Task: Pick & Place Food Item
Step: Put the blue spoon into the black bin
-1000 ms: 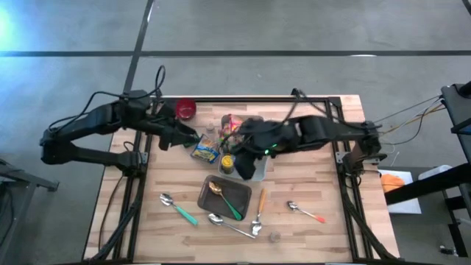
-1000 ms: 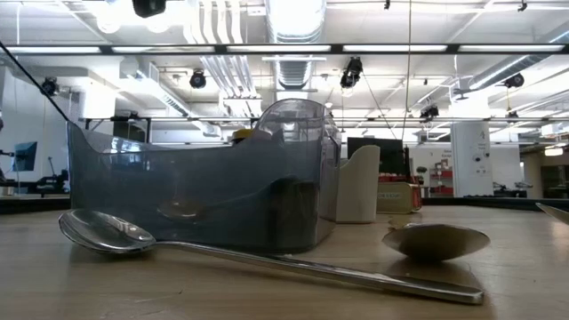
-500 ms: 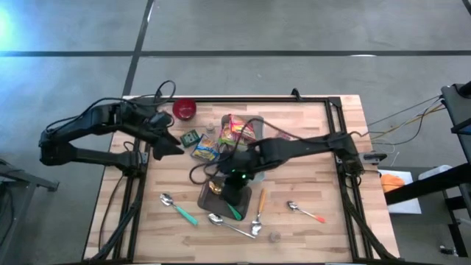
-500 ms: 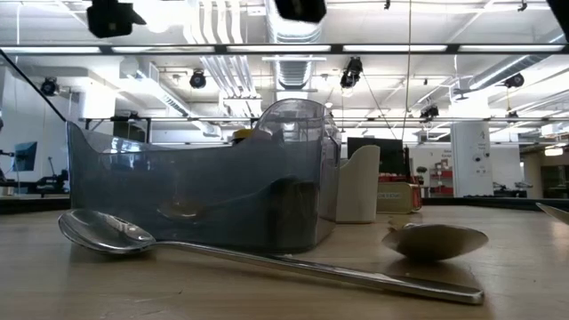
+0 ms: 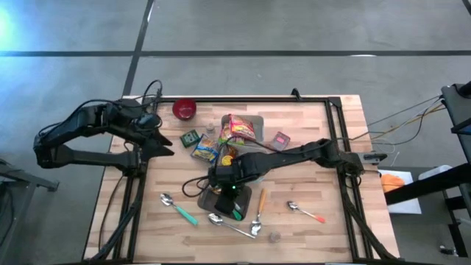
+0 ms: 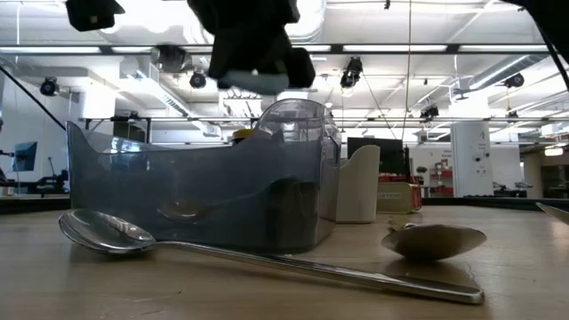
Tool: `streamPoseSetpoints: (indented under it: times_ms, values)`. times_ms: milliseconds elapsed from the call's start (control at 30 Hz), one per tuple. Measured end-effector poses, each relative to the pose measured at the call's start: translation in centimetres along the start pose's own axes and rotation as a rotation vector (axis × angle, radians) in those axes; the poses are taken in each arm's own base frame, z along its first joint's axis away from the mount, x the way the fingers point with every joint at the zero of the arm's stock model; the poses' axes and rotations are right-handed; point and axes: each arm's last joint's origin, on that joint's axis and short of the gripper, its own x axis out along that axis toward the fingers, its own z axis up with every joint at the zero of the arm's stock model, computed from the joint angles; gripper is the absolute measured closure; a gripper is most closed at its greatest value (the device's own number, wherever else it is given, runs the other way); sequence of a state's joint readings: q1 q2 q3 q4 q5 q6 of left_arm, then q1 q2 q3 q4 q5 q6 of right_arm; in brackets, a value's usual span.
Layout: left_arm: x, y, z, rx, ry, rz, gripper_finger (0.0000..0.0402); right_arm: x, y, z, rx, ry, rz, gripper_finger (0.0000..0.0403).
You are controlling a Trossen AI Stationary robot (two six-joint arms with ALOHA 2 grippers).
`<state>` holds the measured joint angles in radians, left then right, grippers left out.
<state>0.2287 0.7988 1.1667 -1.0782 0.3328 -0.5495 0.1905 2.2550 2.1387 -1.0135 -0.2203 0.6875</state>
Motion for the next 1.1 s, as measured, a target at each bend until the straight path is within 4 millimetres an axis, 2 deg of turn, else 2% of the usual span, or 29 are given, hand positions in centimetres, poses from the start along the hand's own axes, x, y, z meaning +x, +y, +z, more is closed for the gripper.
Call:
streamPoseSetpoints:
  times_ms: [233, 533, 1100]
  values:
    - [-0.5, 0.1, -0.4, 0.0, 0.001, 0.0, 0.0096, 3.8, -1.1, 0.1, 0.046, 0.055, -0.06, 0.038]
    - [-0.4, 0.2, -0.5, -0.004, 0.015, 0.009, 0.0096, 5.8, -1.9, 0.0, 0.177, 0.089, -0.099, 0.038]
    - [-0.4, 0.1, -0.5, -0.004, 0.011, 0.007, 0.0096, 6.6, -3.8, 0.3, 0.306, 0.112, -0.146, 0.038]
